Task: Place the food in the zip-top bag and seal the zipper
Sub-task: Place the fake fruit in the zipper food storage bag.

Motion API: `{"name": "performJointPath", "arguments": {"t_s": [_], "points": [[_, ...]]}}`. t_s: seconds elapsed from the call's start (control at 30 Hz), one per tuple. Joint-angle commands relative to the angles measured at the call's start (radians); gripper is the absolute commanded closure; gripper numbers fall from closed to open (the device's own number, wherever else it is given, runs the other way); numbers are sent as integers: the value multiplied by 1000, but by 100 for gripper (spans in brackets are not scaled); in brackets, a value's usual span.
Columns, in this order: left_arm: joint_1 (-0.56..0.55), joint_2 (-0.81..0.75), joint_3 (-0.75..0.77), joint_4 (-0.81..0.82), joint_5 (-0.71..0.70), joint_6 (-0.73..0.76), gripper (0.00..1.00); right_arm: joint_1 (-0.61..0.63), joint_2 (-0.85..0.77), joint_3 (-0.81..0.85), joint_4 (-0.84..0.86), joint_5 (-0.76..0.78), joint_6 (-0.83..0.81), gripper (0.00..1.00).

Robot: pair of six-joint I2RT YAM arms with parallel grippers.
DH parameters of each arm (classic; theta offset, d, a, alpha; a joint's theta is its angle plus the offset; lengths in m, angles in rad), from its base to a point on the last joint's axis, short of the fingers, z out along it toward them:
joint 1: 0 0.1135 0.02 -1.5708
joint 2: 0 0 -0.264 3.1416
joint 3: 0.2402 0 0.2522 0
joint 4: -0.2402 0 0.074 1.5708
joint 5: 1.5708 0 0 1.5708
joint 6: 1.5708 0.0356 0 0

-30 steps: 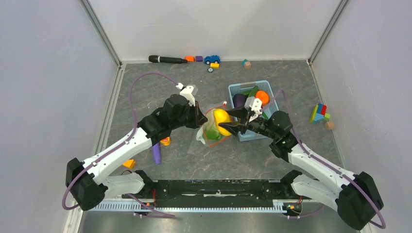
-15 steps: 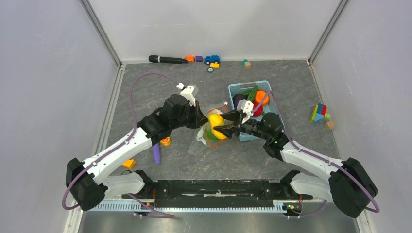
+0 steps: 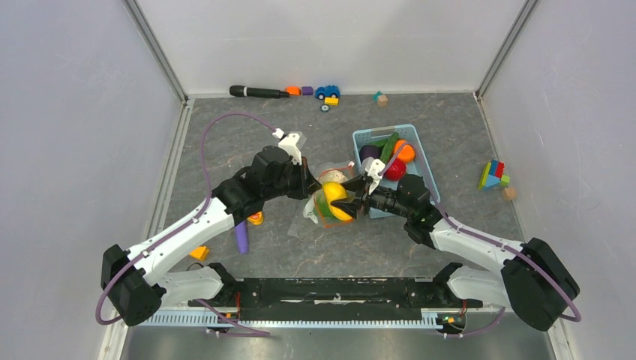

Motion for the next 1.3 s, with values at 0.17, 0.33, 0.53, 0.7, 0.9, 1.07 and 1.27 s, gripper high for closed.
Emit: {"name": "performJointPath", "arguments": {"t_s": [0.17, 0.33, 0.53, 0.7, 0.9, 1.07, 1.27], "points": [[-2, -28, -9, 72, 50, -20, 98, 36, 74, 137, -200, -82, -147, 73], [-2, -32, -11, 84, 74, -15, 98, 57, 106, 195, -267, -71, -174, 61], [-1, -40, -12, 89, 72, -18, 98, 62, 125, 237, -311, -31, -164, 33], [-2, -38, -14, 89, 68, -18, 98, 61, 98, 241, -324, -10, -144, 5], [-2, -38, -14, 87, 61, -20, 98, 62, 50, 252, -359, 44, -136, 2], [-2, -40, -15, 77, 45, -20, 98, 62, 4, 264, -412, 171, -140, 2], [-1, -45, -18, 79, 34, -21, 98, 53, -79, 278, -476, 457, -90, 2]]}}
